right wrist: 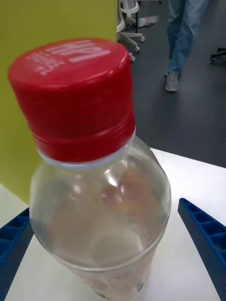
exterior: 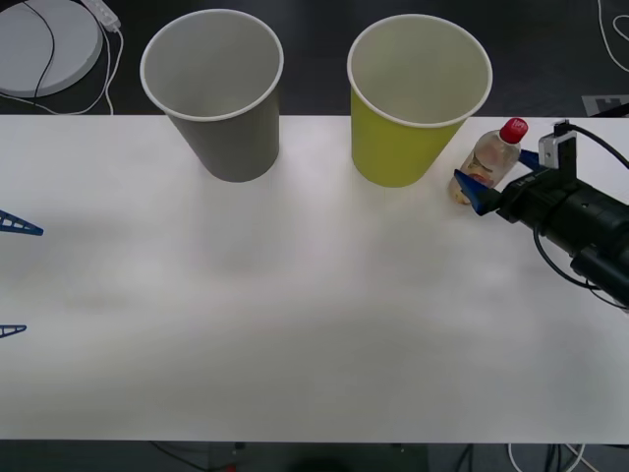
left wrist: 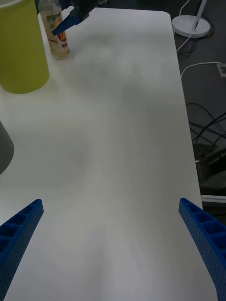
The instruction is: Put the can into the green bin and the plastic bottle into the gray bin
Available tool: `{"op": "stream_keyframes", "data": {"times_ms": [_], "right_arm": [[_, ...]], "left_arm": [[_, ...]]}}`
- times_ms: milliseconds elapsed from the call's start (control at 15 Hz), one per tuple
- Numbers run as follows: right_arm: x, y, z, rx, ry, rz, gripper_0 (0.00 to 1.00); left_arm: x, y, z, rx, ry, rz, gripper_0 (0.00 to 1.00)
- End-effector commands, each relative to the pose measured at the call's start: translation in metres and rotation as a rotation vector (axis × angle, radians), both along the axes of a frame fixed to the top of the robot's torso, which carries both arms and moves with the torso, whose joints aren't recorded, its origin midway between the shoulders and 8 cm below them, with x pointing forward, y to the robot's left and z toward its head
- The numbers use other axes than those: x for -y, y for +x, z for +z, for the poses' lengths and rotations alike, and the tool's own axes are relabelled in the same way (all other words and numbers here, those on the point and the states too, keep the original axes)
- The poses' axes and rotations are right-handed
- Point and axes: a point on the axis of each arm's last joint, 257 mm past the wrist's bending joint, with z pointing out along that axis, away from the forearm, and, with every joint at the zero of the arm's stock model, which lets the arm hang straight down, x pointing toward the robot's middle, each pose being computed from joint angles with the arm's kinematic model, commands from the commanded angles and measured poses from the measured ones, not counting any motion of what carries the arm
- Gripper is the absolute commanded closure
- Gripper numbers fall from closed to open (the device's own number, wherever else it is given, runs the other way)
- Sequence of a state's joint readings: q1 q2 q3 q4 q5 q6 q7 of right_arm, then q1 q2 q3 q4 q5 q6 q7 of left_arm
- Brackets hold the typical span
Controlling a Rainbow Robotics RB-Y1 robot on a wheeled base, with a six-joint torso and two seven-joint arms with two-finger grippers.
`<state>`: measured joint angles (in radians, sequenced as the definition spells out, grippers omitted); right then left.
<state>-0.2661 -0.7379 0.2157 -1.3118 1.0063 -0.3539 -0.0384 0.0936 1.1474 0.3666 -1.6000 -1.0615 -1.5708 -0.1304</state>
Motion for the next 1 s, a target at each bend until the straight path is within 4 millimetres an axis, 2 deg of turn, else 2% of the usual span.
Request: {"op": "stream_keyframes", "data": {"times_ms": [67, 267, 333, 400, 467, 1000], "right_arm": [[-0.0041, 0.0035, 0.003, 0.003, 0.002, 0.003, 0.0], [-0.0082, 0.0062, 0.0055, 0.004, 0.009, 0.002, 0.0], [-0.007, 0.0064, 0.0062, 0.004, 0.011, 0.0, 0.18], [-0.0073, 0.0064, 0.005, 0.0, 0.016, -0.001, 0.89], [-0.0071, 0.0067, 0.0057, 0.001, 0.019, -0.004, 1.0], [-0.0066, 0.0068, 0.0052, -0.003, 0.024, -0.006, 1.0]], "left_arm": [[0.0, 0.0, 0.0, 0.0, 0.0, 0.0, 0.0], [0.0, 0.0, 0.0, 0.0, 0.0, 0.0, 0.0], [0.0, 0.0, 0.0, 0.0, 0.0, 0.0, 0.0], [0.0, 0.0, 0.0, 0.0, 0.0, 0.0, 0.0], [0.0, 0.0, 0.0, 0.0, 0.0, 0.0, 0.0], [0.0, 0.0, 0.0, 0.0, 0.0, 0.0, 0.0]]}}
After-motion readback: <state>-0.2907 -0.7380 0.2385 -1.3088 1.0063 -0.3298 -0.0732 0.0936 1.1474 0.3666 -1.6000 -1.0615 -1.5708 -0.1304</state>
